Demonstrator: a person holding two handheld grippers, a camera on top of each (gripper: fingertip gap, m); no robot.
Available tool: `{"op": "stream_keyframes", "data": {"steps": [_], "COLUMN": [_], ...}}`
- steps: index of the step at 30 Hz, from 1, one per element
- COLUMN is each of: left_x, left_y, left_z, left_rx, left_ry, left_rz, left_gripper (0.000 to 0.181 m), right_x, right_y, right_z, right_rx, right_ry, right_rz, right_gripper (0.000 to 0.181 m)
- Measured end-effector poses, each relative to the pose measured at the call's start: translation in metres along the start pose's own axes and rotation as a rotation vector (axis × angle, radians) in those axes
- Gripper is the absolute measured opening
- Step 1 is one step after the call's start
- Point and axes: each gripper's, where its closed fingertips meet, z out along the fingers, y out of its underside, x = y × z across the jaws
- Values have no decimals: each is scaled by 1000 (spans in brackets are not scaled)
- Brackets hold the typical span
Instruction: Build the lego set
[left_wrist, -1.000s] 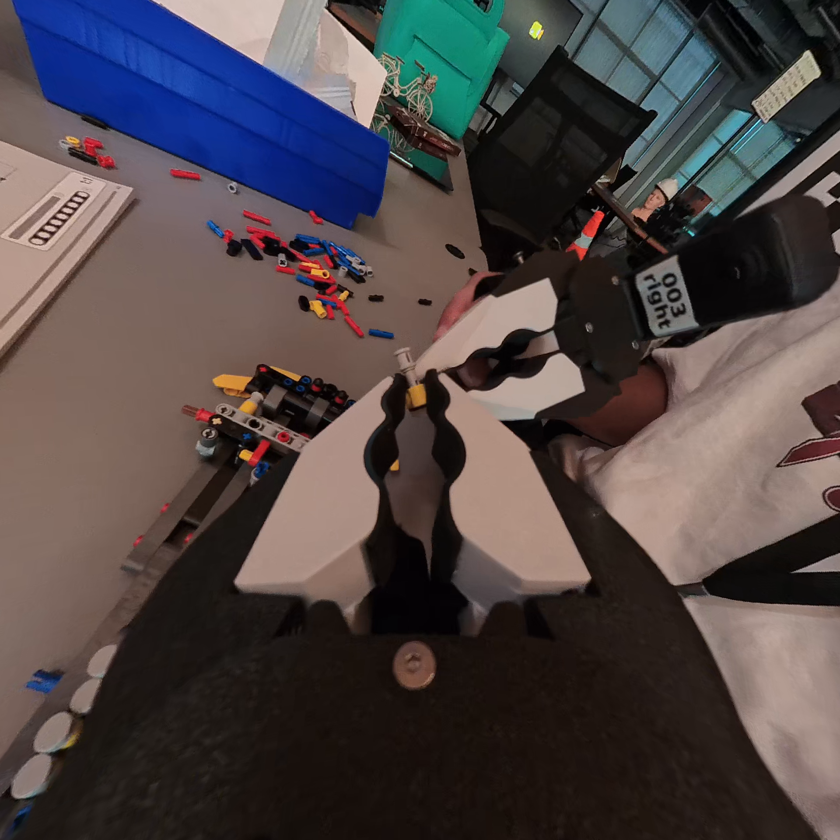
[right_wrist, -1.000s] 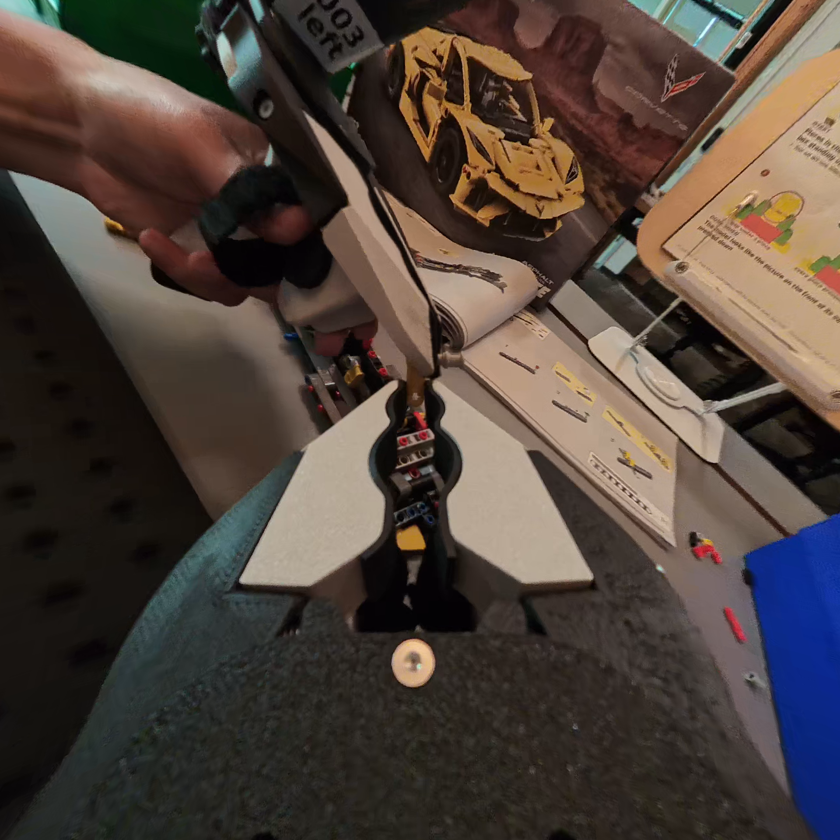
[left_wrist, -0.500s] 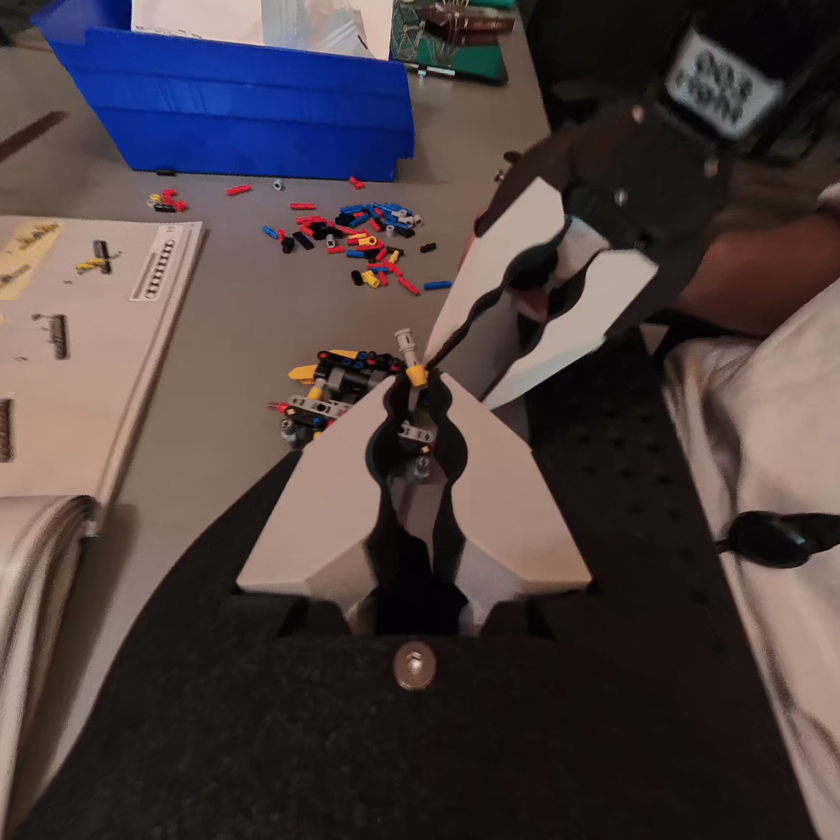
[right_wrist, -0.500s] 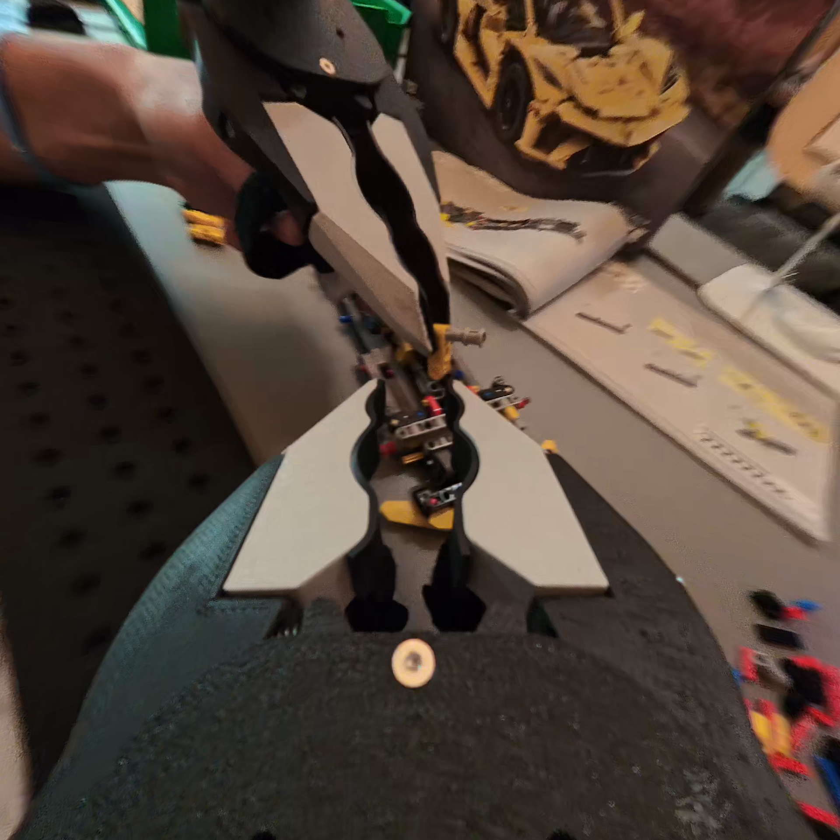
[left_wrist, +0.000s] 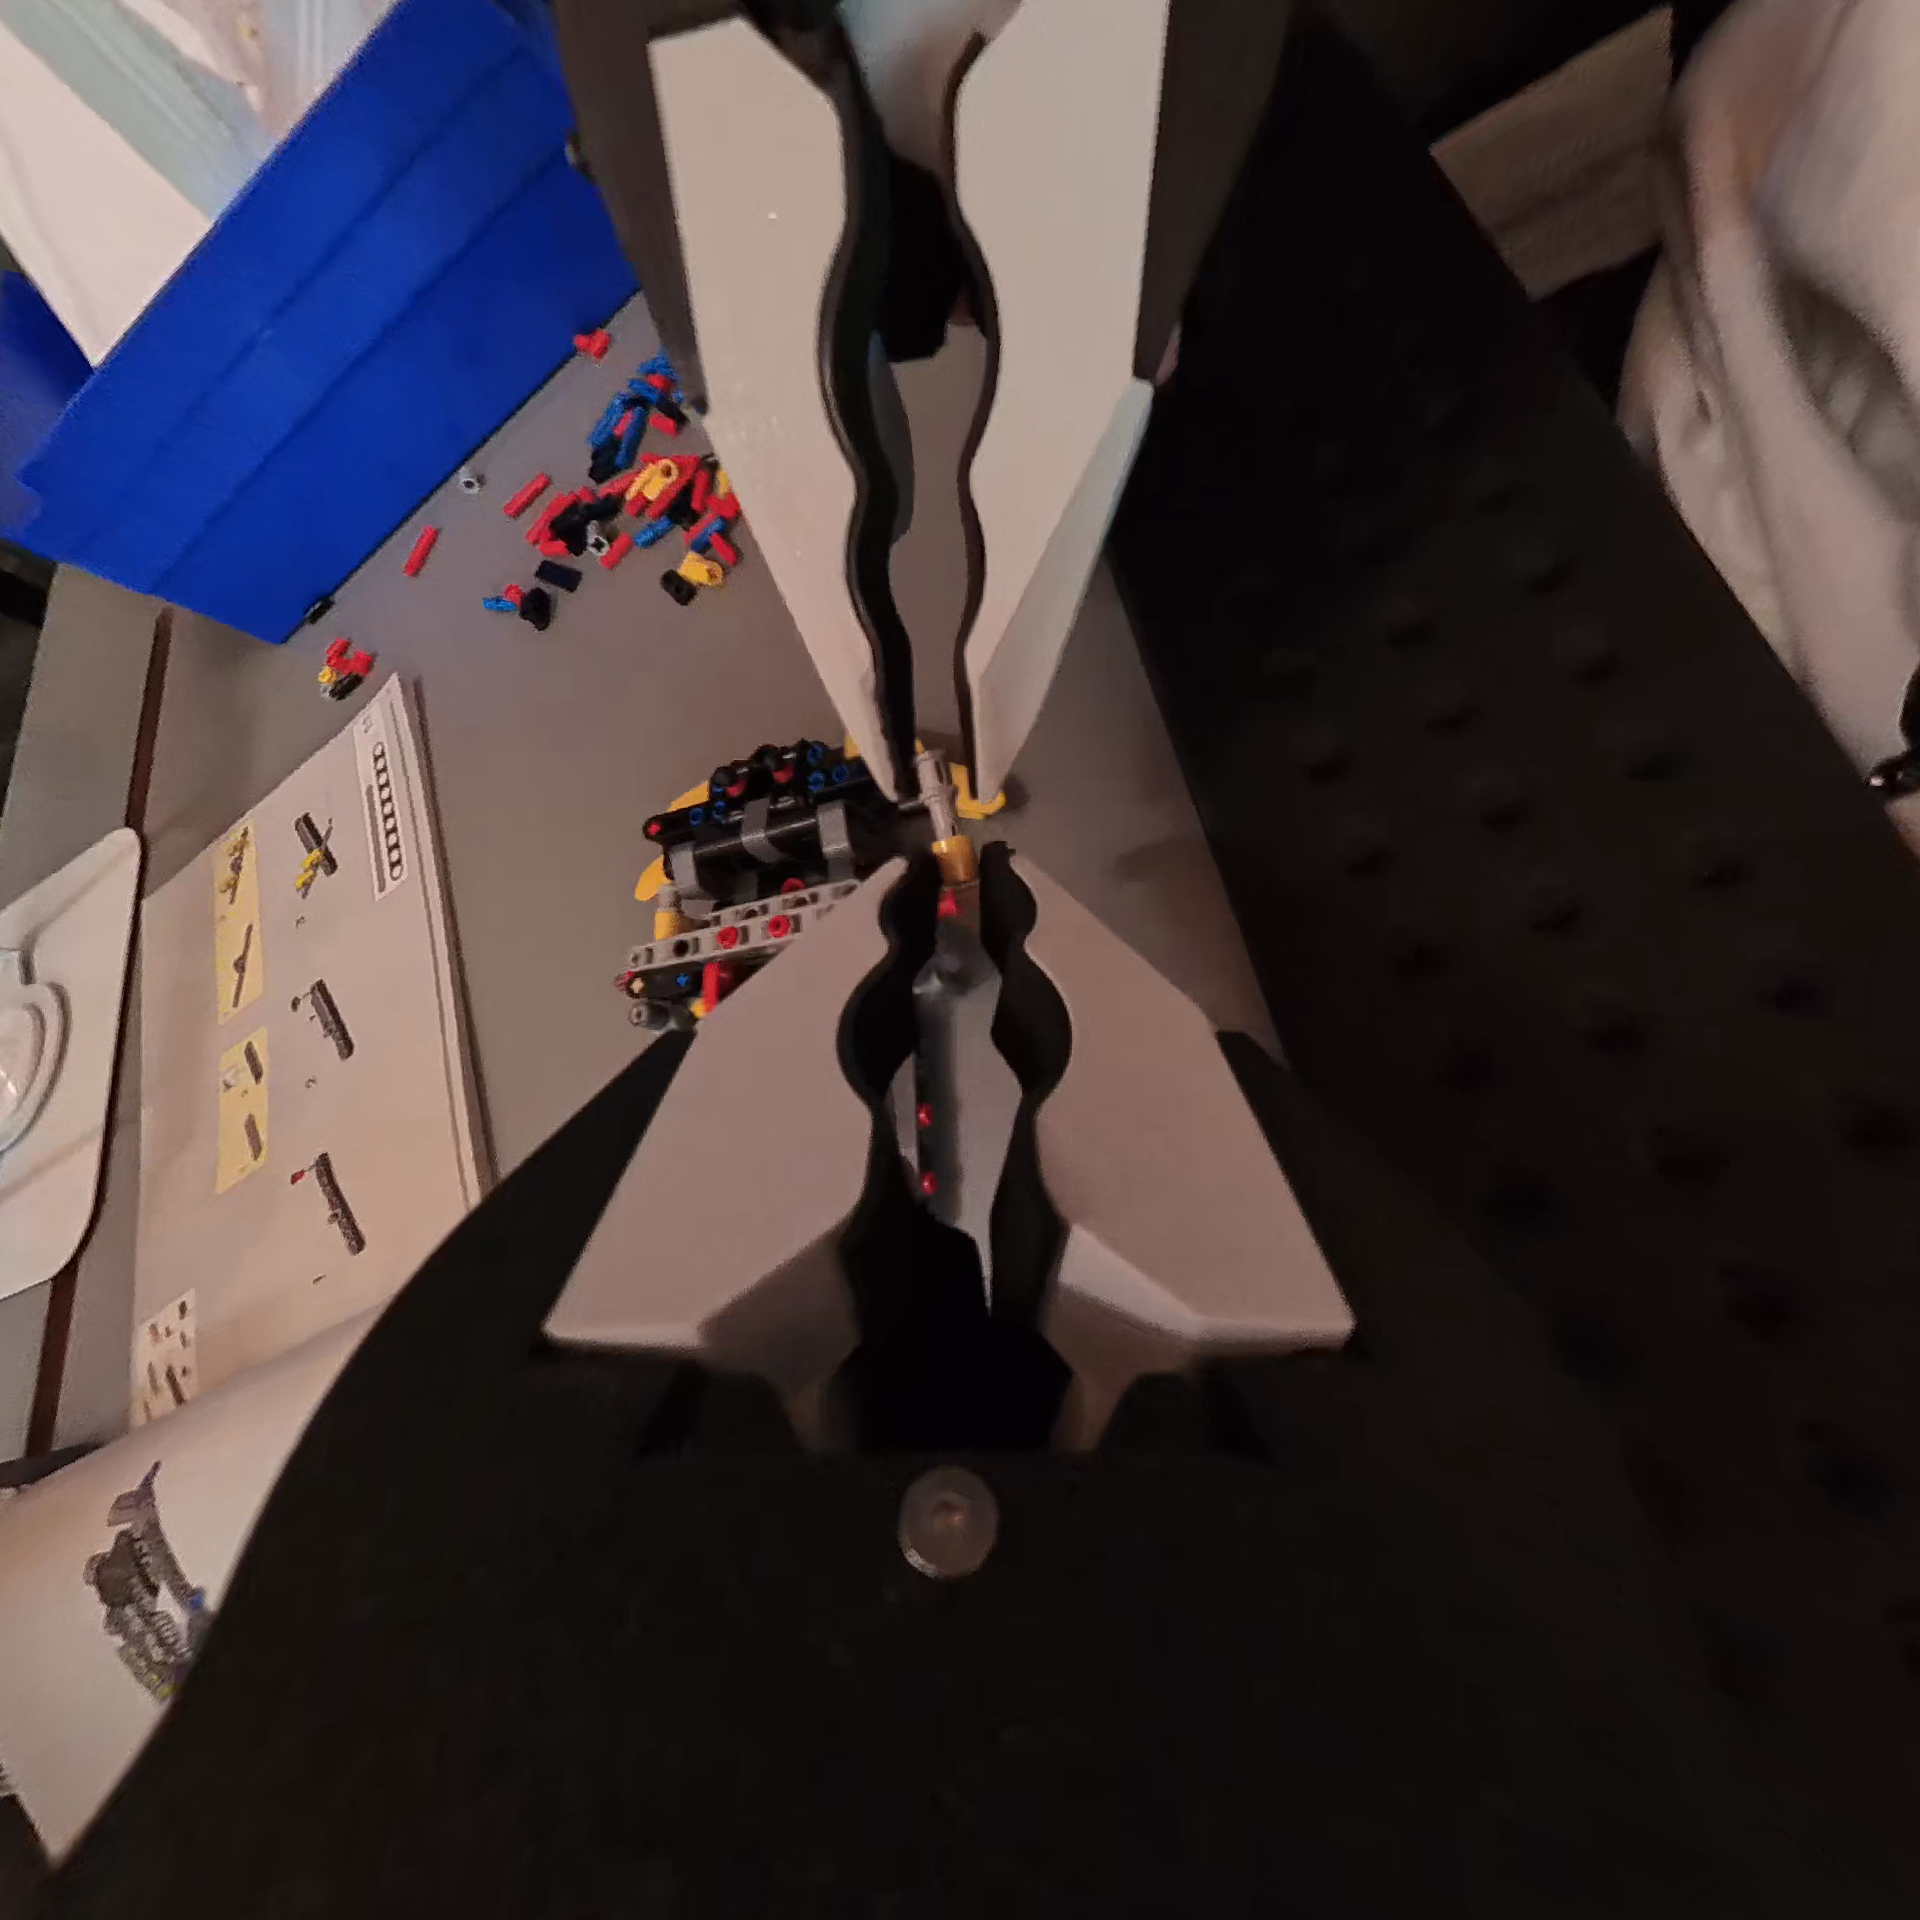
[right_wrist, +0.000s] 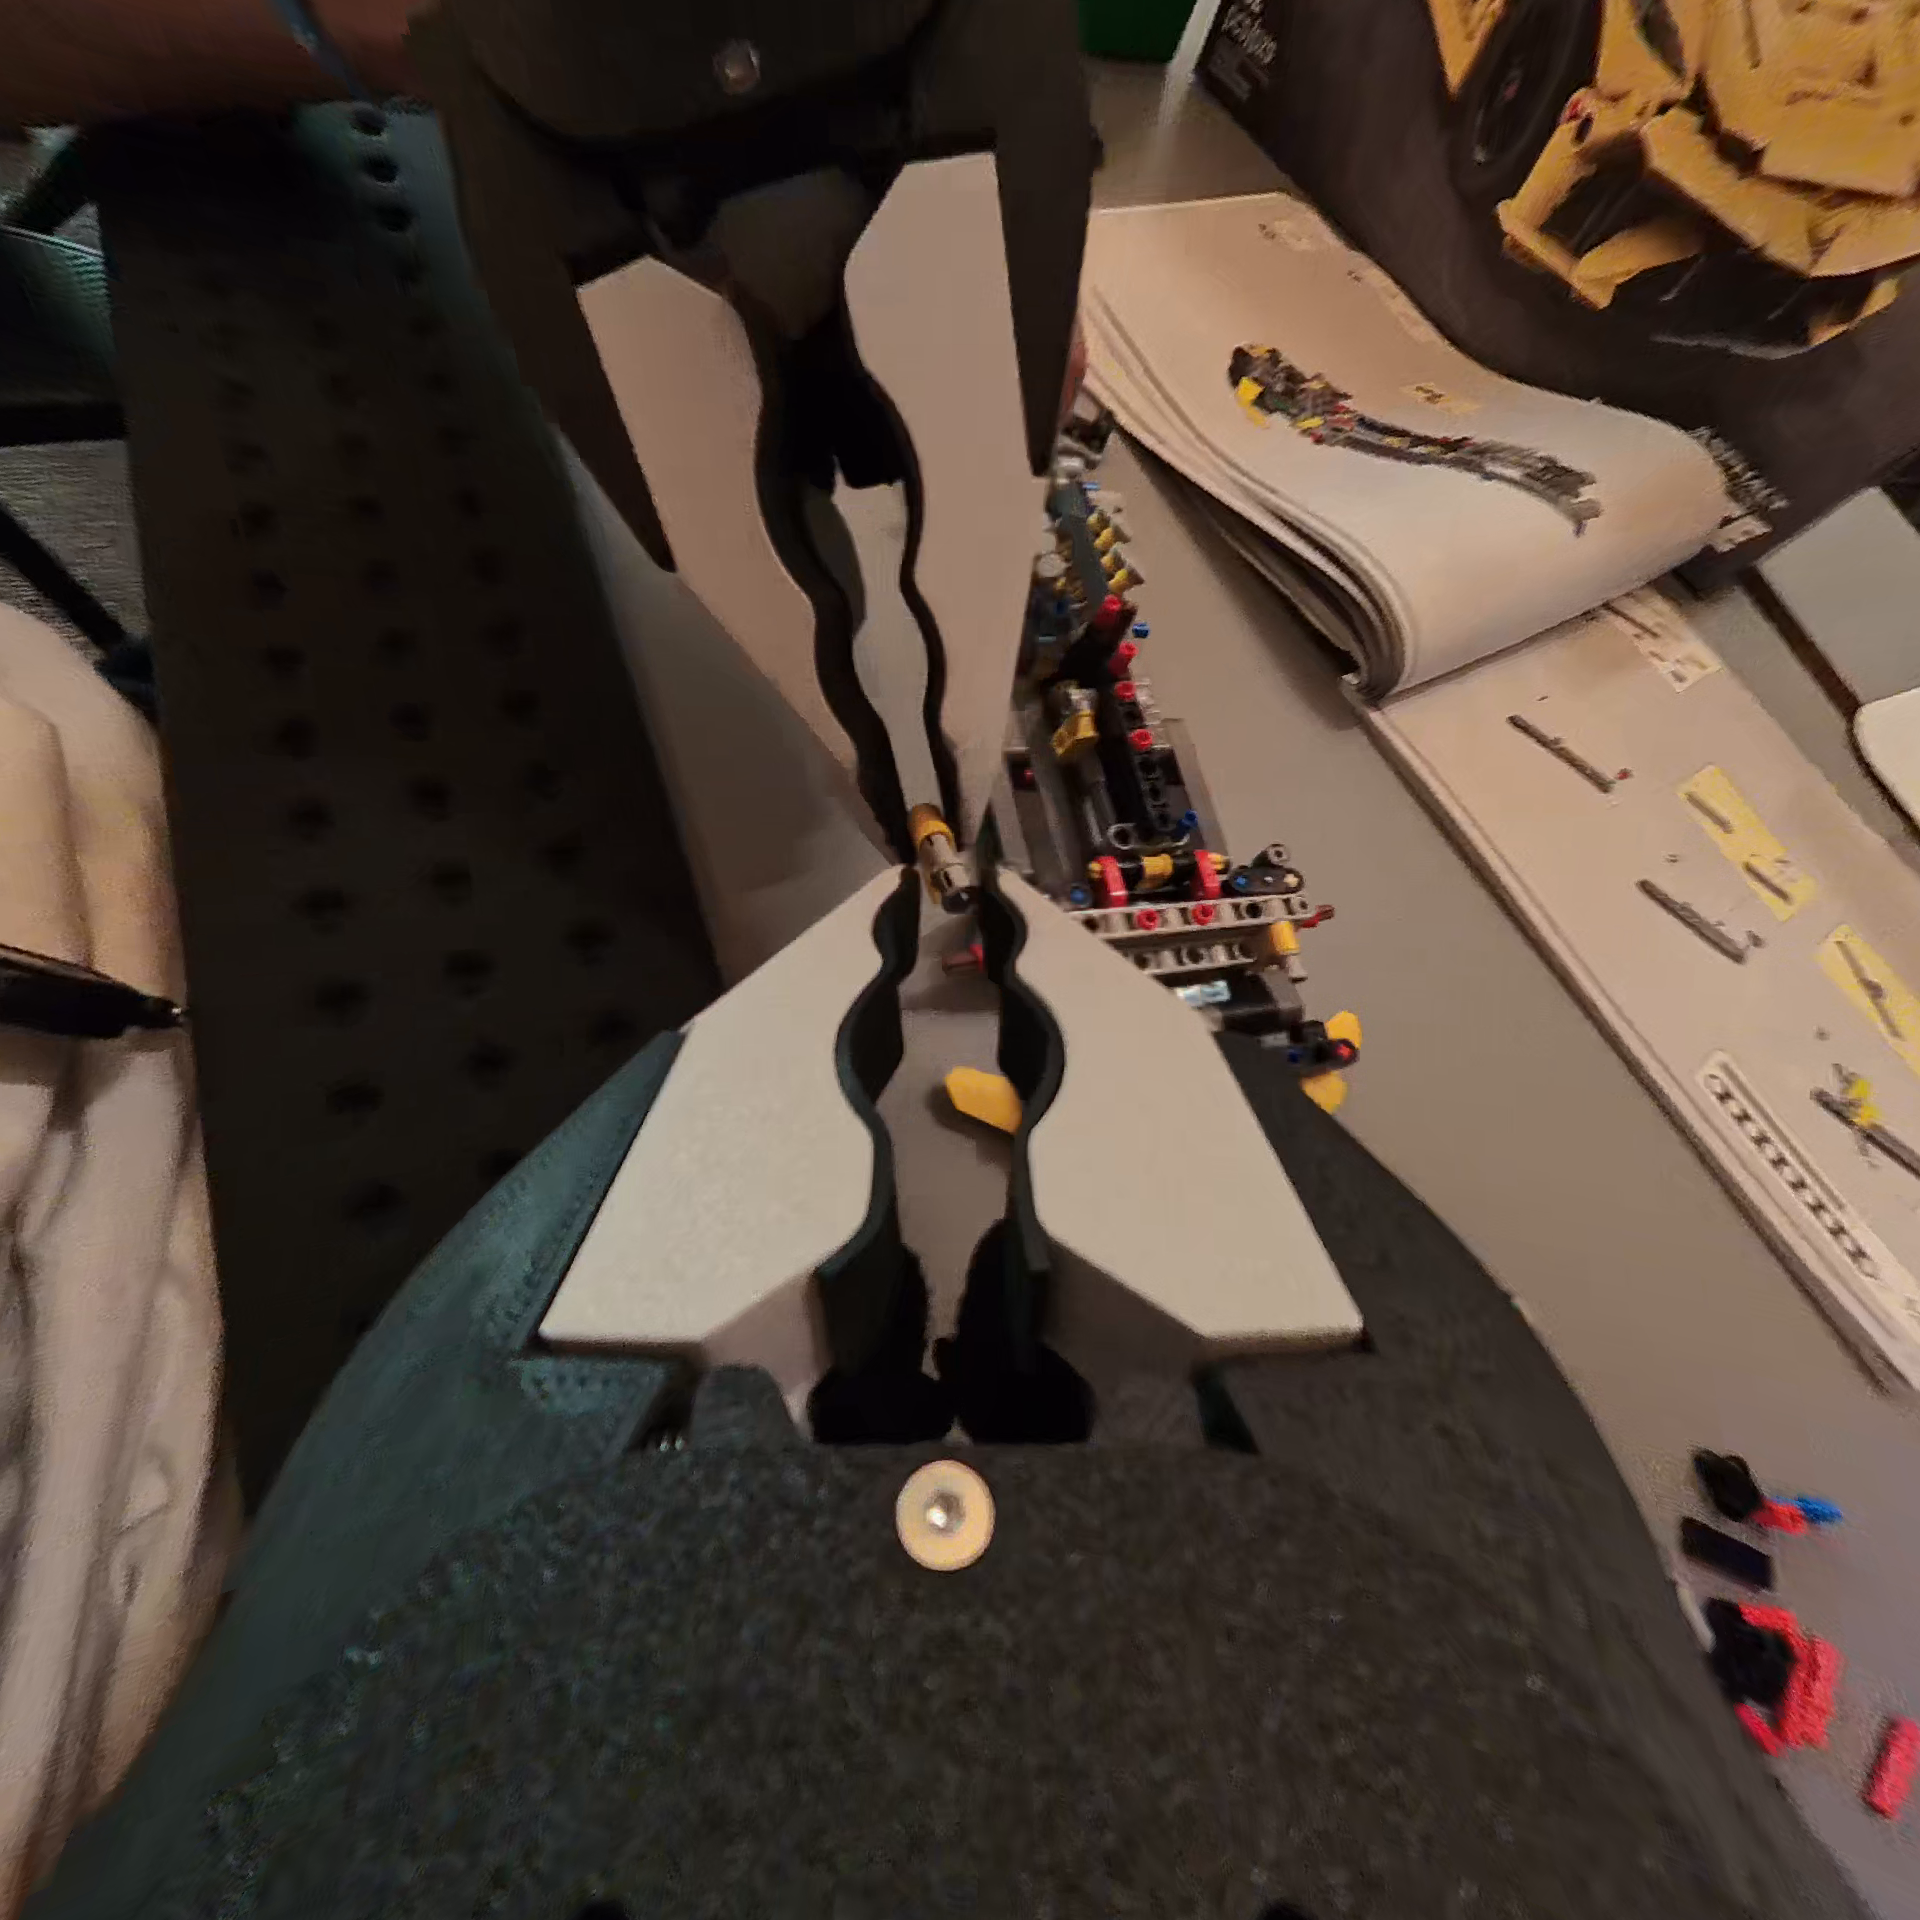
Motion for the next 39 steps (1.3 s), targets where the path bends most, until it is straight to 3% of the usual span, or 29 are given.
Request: {"op": "stream_keyframes", "data": {"steps": [6, 11, 17, 26, 30, 35, 39], "left_x": [1, -13, -17, -31, -42, -38, -39], "left_y": [0, 44, 62, 58, 53, 68, 72], "left_z": [-1, -1, 11, 8, -4, 5, 7], "left_rx": [7, -168, -280, -312, -277, -367, -418], "left_ry": [-2, -46, -99, -199, -275, -261, -271], "left_rz": [-67, -165, -134, -107, -131, -107, -39], "left_gripper": [6, 22, 29, 30, 39, 59, 59], "right_x": [-2, 16, 19, 13, 11, 9, 8], "right_y": [0, 19, 38, 38, 36, 36, 36], "right_z": [-3, -2, 6, 7, 5, 5, 5], "right_rx": [8, -7, -43, -21, -4, 1, -1], "right_ry": [-39, 41, 66, -46, -60, -77, -81], "right_rz": [31, 103, 188, 285, 282, 282, 273], "right_gripper": [6, 6, 6, 6, 6, 6, 6]}}
